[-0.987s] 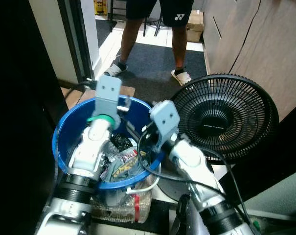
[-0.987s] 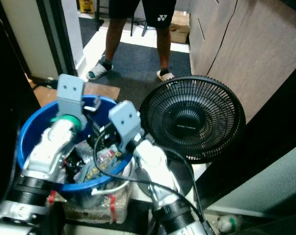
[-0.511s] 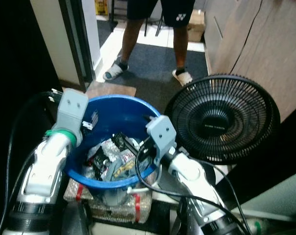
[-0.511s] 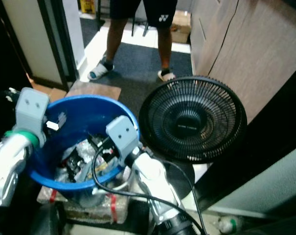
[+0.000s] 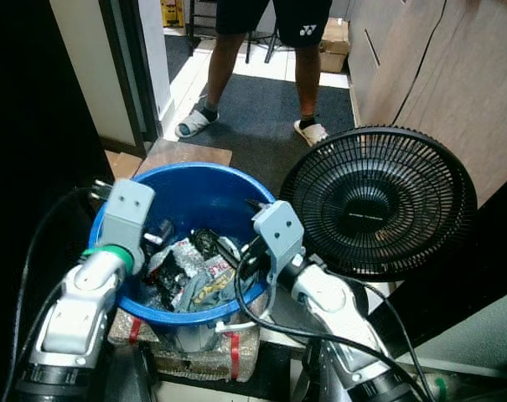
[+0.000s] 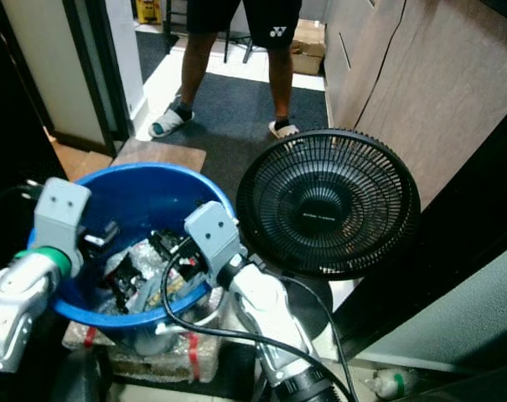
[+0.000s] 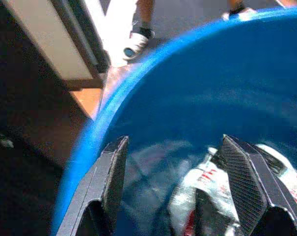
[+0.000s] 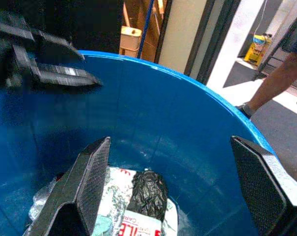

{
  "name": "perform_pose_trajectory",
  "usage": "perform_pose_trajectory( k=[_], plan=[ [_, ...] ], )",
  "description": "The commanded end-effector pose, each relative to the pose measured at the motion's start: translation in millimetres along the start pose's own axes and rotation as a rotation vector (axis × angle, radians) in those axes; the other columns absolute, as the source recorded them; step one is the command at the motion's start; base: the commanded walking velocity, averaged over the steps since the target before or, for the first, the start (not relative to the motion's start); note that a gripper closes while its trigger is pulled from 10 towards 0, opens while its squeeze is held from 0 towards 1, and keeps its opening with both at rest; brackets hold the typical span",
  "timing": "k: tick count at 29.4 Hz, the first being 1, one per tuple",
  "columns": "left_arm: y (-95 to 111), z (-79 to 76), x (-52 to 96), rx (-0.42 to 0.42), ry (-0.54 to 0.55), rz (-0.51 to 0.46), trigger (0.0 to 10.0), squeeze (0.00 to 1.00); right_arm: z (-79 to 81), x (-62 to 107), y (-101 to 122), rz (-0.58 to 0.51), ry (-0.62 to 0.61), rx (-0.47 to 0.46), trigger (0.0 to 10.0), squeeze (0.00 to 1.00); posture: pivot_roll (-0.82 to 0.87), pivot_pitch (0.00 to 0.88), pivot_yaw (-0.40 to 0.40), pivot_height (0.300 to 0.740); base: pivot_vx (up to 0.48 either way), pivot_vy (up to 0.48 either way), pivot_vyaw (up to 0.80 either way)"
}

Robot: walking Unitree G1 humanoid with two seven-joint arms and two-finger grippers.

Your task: Clothes washing

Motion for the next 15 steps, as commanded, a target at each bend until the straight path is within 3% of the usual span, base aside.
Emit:
perform_pose_trajectory(
  k=[1, 2, 3, 7, 12, 15],
  plan=[
    [4, 4.0, 1.5, 0.006, 0.003, -0.006, 10.0, 0.0, 0.1, 3.2, -3, 0.014, -0.009, -0.008, 10.0, 0.0, 0.12, 0.088, -0.014, 0.3, 0.0, 0.0, 0.0],
    [4, 4.0, 1.5, 0.006, 0.003, -0.006, 10.0, 0.0, 0.1, 3.2, -3, 0.014, -0.009, -0.008, 10.0, 0.0, 0.12, 0.088, -0.014, 0.3, 0.0, 0.0, 0.0],
    [7, 16.2, 1.8, -0.013, 0.032, -0.01, 10.0, 0.0, 0.8, 2.9, -4, 0.017, -0.011, -0.011, 10.0, 0.0, 0.12, 0.088, -0.013, 0.3, 0.0, 0.0, 0.0],
    [8, 32.9, 1.2, -0.042, 0.087, -0.013, 10.0, 0.0, 1.2, 2.1, -5, 0.02, -0.012, -0.016, 10.0, 0.0, 0.13, 0.088, -0.017, 0.3, 0.0, 0.0, 0.0],
    [8, 35.4, 1.1, -0.045, 0.097, -0.012, 10.0, 0.0, 1.2, 2.0, -5, 0.02, -0.012, -0.017, 10.0, 0.0, 0.13, 0.088, -0.017, 0.3, 0.0, 0.0, 0.0],
    [0, 39.5, -0.8, -0.074, 0.162, 0.015, 10.0, 0.0, 1.1, 2.2, -6, 0.024, -0.01, -0.017, 10.0, 0.0, 0.12, 0.088, -0.016, 0.3, 0.0, 0.0, 0.0]
  ],
)
Point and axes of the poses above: a point about 5 cm out from each wrist's last joint towards the gripper, its own x axis pointing back from the gripper into the wrist, its own y axis along the axis of the wrist's last joint, z = x × y, the point moved 3 cm from there along -x, pointing out of the wrist towards the gripper, and after that the axes turned 7 degrees about x, right-handed, at the moved point
